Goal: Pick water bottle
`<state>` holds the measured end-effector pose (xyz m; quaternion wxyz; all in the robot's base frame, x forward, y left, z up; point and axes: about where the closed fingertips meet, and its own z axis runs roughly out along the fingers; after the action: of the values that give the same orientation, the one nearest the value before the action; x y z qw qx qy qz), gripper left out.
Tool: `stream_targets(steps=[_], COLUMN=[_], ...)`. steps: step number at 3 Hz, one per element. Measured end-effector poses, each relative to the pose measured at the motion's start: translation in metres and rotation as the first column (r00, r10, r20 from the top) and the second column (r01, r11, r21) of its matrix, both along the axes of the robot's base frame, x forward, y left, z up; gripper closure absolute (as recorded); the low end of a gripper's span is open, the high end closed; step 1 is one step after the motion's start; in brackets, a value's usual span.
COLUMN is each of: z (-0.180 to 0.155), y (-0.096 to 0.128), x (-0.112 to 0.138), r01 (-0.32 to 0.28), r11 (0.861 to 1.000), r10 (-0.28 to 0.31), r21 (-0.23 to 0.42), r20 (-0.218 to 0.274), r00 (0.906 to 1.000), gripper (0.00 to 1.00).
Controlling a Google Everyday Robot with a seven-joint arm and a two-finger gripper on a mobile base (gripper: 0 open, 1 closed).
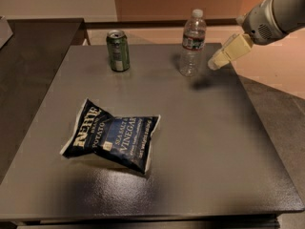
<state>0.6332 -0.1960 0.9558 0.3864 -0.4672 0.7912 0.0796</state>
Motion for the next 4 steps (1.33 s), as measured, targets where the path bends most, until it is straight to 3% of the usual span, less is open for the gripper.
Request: stream_targets(steps=[2,4], z=[-0.017,-0.030], y=[0.017,0.051], x=[0.052,0.067], r01=[0.016,-0.028], r11=[0.989,0.965], r10=[-0.009,0.055], r21=[0.144,0.260], r20=[-0.045,-0.094], r00=[0.9989,0.9940], gripper=[0.00,0.00])
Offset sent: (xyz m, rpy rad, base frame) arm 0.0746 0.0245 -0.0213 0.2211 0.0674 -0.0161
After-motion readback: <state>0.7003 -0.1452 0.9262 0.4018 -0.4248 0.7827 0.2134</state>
